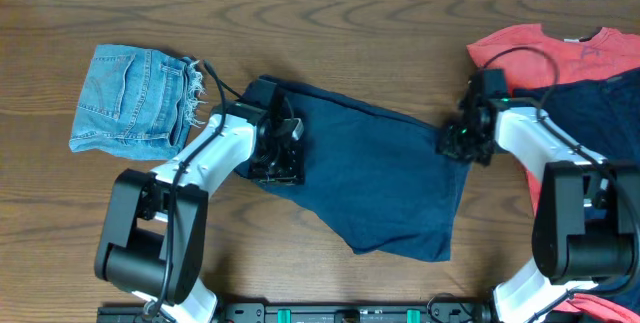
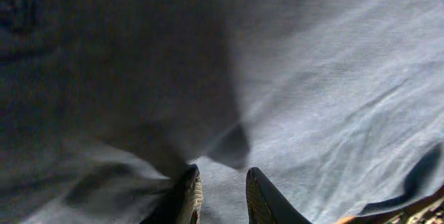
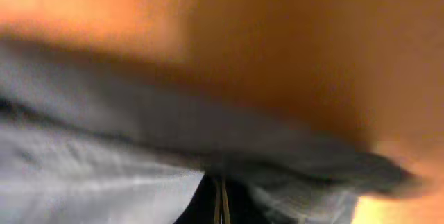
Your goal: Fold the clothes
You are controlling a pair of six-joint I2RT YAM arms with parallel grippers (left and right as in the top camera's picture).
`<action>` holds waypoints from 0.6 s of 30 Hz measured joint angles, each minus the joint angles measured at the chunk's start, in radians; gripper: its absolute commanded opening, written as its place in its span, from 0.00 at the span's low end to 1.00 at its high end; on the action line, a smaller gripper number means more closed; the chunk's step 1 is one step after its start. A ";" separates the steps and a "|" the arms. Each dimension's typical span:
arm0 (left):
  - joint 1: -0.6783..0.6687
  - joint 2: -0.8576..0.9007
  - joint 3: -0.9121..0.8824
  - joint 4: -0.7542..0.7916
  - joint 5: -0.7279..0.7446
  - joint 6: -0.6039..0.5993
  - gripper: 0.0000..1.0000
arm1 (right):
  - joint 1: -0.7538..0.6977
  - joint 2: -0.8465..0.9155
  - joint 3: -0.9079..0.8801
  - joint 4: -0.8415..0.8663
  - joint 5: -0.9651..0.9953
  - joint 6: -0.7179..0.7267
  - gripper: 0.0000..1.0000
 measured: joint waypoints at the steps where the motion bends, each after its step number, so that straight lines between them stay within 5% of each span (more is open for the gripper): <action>1: 0.000 0.000 0.000 0.000 -0.008 0.000 0.24 | -0.023 0.002 0.001 0.029 0.003 0.009 0.01; 6: -0.001 0.000 0.000 0.000 -0.022 0.000 0.24 | -0.119 0.013 0.002 0.113 -0.034 -0.013 0.04; 12: 0.001 0.000 0.006 -0.019 -0.009 0.000 0.25 | -0.153 -0.011 0.002 0.008 -0.114 -0.123 0.04; 18: 0.027 -0.033 0.121 -0.100 -0.003 0.005 0.46 | -0.137 -0.200 0.005 -0.195 -0.273 -0.223 0.05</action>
